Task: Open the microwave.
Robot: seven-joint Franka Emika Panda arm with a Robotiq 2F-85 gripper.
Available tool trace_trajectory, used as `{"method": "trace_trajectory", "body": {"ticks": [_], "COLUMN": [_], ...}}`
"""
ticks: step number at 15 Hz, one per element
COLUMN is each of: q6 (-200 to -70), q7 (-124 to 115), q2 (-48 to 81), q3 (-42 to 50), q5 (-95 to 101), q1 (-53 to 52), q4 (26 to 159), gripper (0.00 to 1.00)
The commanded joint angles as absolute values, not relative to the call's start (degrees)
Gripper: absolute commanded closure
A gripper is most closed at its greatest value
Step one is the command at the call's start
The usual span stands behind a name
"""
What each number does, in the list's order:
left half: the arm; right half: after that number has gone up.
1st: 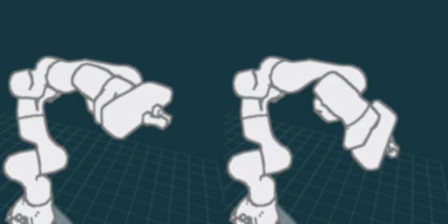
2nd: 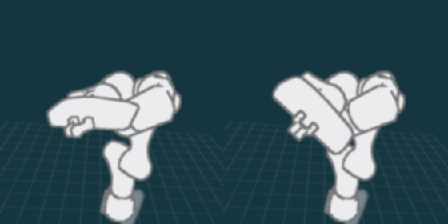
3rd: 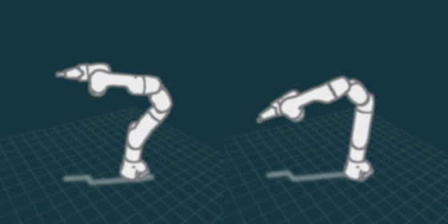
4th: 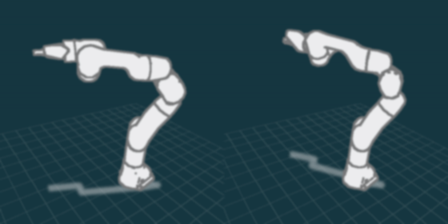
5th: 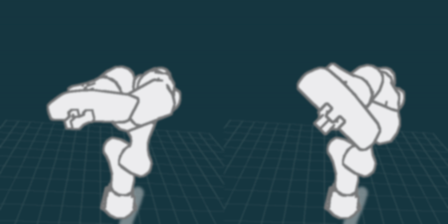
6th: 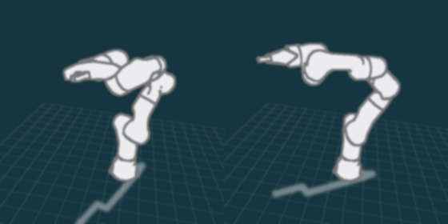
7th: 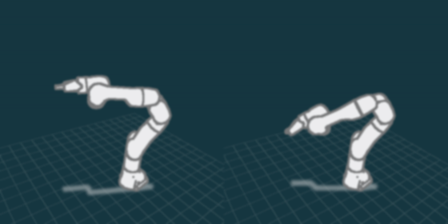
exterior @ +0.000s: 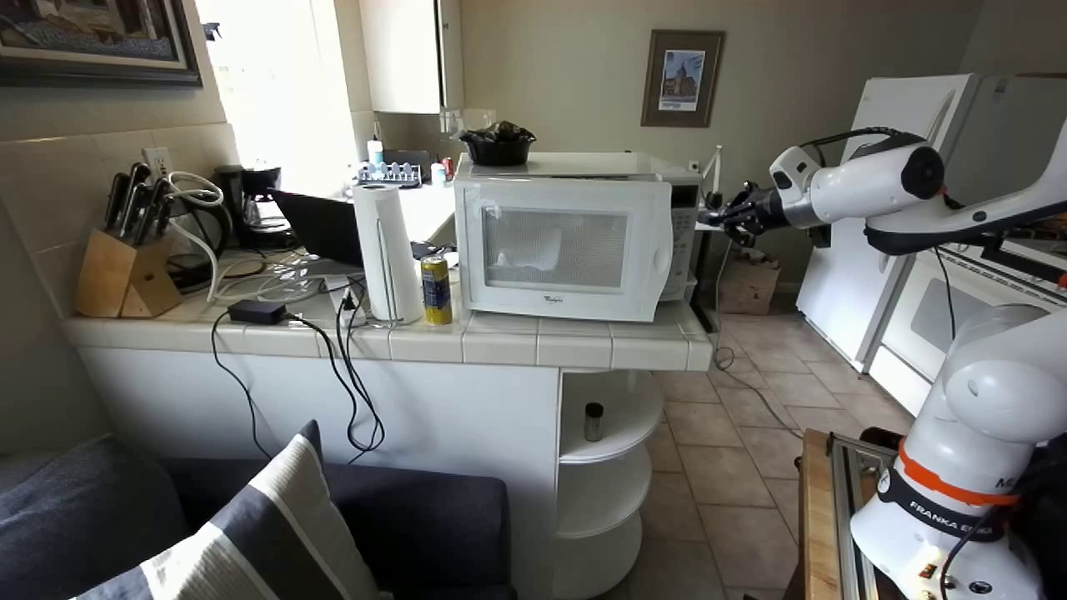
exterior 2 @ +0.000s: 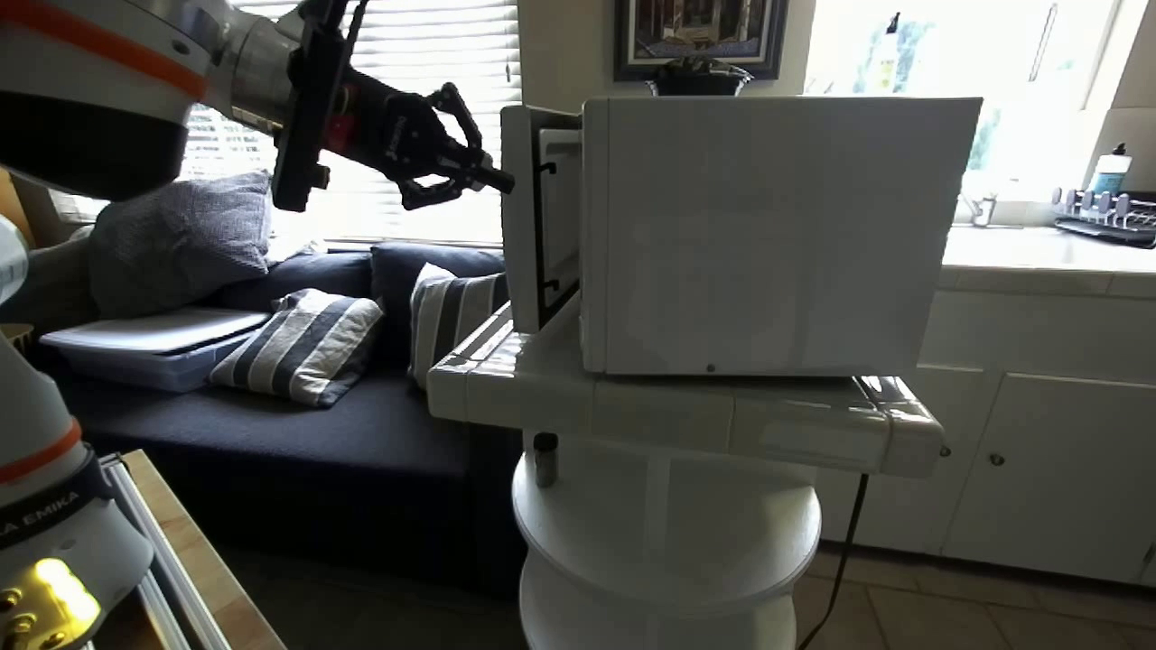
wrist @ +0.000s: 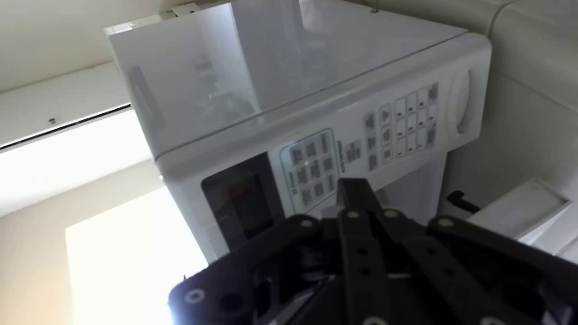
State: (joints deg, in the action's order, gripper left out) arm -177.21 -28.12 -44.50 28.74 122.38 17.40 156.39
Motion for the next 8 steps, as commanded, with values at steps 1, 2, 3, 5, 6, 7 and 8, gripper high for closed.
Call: {"method": "trace_trajectory", "body": {"ticks": [1,2,3,5,6,7,8], "q6": [-175.5,-174.9,-173.8,-170.3,-167.4,-164.9,-162.7], "q7": [-31.9,-32.5,-33.5,-36.0,-38.1,-40.1,-42.2], "q2": [-46.4,-46.6,-46.6,-46.8,-46.9,-46.9,-46.6], "q3": [32.6,33.5,34.2,35.6,36.0,36.4,37.1], "q5": [124.9,125.4,125.9,127.4,128.5,130.0,131.6], "q1": [10.8,8.8,6.5,2.1,-0.2,-2.3,-4.4], "q4": [155.0,154.6,154.0,153.1,152.6,152.2,151.7], "gripper": [1.00,1.00,1.00,1.00,1.00,1.00,1.00]}}
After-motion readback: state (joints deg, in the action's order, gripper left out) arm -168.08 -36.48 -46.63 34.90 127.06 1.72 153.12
